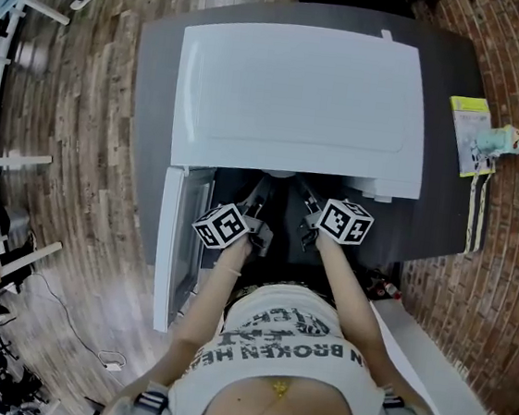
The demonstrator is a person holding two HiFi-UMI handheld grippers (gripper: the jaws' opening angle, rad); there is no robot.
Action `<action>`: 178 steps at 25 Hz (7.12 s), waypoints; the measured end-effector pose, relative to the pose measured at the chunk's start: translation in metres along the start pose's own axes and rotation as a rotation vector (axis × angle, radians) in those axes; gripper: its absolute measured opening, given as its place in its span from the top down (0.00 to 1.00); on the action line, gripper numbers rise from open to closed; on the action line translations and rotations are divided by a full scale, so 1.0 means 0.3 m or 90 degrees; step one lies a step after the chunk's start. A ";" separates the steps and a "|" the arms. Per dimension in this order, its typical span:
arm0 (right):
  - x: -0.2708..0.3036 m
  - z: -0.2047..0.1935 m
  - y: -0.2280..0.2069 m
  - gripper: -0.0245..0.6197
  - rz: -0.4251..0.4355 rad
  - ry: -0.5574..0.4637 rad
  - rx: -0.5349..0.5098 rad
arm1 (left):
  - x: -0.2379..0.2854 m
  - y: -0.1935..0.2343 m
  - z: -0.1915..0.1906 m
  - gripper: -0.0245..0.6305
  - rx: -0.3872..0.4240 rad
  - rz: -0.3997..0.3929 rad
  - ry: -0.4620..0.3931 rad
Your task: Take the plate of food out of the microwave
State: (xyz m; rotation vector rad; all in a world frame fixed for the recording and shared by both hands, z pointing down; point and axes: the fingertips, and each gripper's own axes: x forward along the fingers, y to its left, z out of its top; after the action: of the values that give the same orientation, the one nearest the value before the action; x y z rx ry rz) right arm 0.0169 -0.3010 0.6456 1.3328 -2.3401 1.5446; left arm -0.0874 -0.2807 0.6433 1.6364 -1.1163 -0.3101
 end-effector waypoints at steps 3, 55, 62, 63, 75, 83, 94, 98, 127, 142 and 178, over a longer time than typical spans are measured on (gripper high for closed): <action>0.016 0.002 -0.004 0.76 0.020 -0.002 0.056 | 0.020 0.015 0.003 0.78 -0.046 -0.009 -0.007; 0.054 -0.048 0.020 0.90 0.109 0.043 0.182 | 0.060 0.037 0.008 0.94 -0.248 -0.078 -0.031; 0.042 -0.044 0.033 0.91 0.115 0.050 0.199 | 0.046 0.031 0.002 0.95 -0.249 -0.067 -0.034; 0.041 -0.048 0.035 0.91 0.112 0.052 0.202 | 0.042 0.033 0.000 0.94 -0.249 -0.065 -0.033; -0.044 -0.043 0.040 0.91 0.101 0.039 0.198 | 0.019 -0.024 -0.051 0.95 -0.237 -0.074 -0.028; -0.119 -0.085 0.054 0.91 0.129 0.072 0.189 | -0.055 -0.061 -0.112 0.95 -0.234 -0.059 -0.063; -0.216 -0.126 0.057 0.91 0.169 0.150 0.158 | -0.147 -0.111 -0.213 0.95 -0.258 -0.037 -0.153; -0.253 -0.142 0.073 0.91 0.182 0.154 0.153 | -0.183 -0.129 -0.237 0.95 -0.257 -0.037 -0.168; -0.587 -0.557 0.272 0.92 0.150 0.014 0.189 | -0.660 -0.136 -0.452 0.95 -0.242 -0.083 -0.074; -0.766 -0.712 0.261 0.92 0.163 0.028 0.203 | -0.816 -0.167 -0.637 0.95 -0.240 -0.070 -0.084; -1.194 -0.796 0.098 0.92 0.216 0.112 0.191 | -0.924 -0.382 -1.076 0.95 -0.235 -0.033 -0.172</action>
State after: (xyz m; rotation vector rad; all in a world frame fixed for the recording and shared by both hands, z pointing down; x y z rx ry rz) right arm 0.1280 0.1110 0.5817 0.8186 -2.3853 2.0802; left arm 0.0457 0.1345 0.5790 1.3201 -1.1378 -0.7436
